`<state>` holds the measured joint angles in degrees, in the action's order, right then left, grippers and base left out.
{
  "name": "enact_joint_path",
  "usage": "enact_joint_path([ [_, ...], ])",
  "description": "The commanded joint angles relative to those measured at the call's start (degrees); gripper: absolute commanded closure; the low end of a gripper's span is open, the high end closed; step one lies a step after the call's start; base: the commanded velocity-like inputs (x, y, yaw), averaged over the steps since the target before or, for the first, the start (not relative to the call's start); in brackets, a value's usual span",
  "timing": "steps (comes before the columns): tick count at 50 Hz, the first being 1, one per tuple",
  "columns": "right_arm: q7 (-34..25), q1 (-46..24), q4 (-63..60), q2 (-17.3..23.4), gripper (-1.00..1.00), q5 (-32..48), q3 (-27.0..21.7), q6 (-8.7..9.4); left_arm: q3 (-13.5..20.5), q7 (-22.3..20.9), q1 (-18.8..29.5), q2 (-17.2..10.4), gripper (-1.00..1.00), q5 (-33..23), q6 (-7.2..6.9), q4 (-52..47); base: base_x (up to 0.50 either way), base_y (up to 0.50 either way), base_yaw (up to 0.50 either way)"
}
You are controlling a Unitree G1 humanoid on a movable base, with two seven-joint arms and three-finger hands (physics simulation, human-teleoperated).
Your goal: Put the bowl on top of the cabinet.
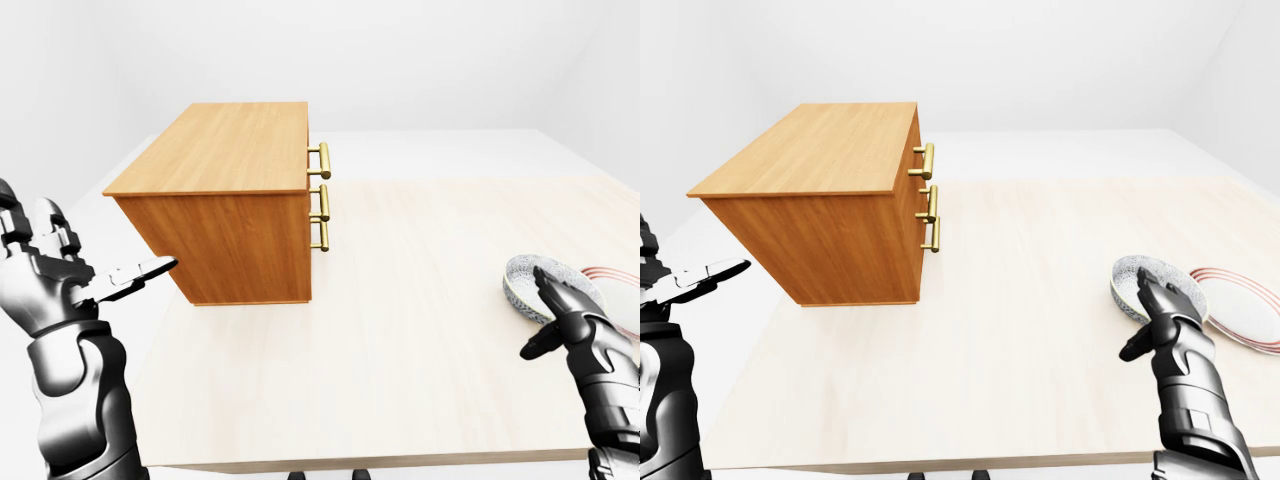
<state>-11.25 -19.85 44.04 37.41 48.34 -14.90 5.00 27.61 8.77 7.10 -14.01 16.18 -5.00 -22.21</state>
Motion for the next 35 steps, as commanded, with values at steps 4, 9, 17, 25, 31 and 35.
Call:
enact_joint_path([
  [4,5.5,-1.1,9.1,-0.6,-1.00,-1.3,3.3,0.00,-1.4,0.4,0.1,0.4,-1.00,-1.1,0.00,2.5,0.00,0.00,0.00],
  [9,6.7,-1.1,11.3,-0.4,-1.00,-2.4,4.1,0.00,-1.6,0.4,0.1,0.4,-1.00,-1.2,0.00,2.6,0.00,0.00,0.00],
  [17,8.4,-1.7,14.7,-0.6,-1.00,-3.5,5.1,-0.57,-1.4,0.4,0.1,0.3,-1.00,-1.1,0.00,2.4,0.00,0.00,0.00],
  [25,8.8,-1.9,16.0,-0.4,-1.00,-4.4,5.9,-1.24,-1.5,0.4,0.1,0.4,-1.00,-1.2,0.00,2.3,0.00,0.00,0.00],
  [31,8.7,-1.5,14.8,-0.7,-0.98,-4.6,5.9,-1.25,-1.5,0.3,0.0,0.5,-1.00,-1.3,0.00,2.5,0.00,0.00,0.00],
  [35,8.4,-1.1,13.6,-0.6,1.00,-4.7,5.7,-1.09,-1.4,0.4,-0.1,0.4,-1.00,-1.2,0.00,2.1,0.00,0.00,0.00],
])
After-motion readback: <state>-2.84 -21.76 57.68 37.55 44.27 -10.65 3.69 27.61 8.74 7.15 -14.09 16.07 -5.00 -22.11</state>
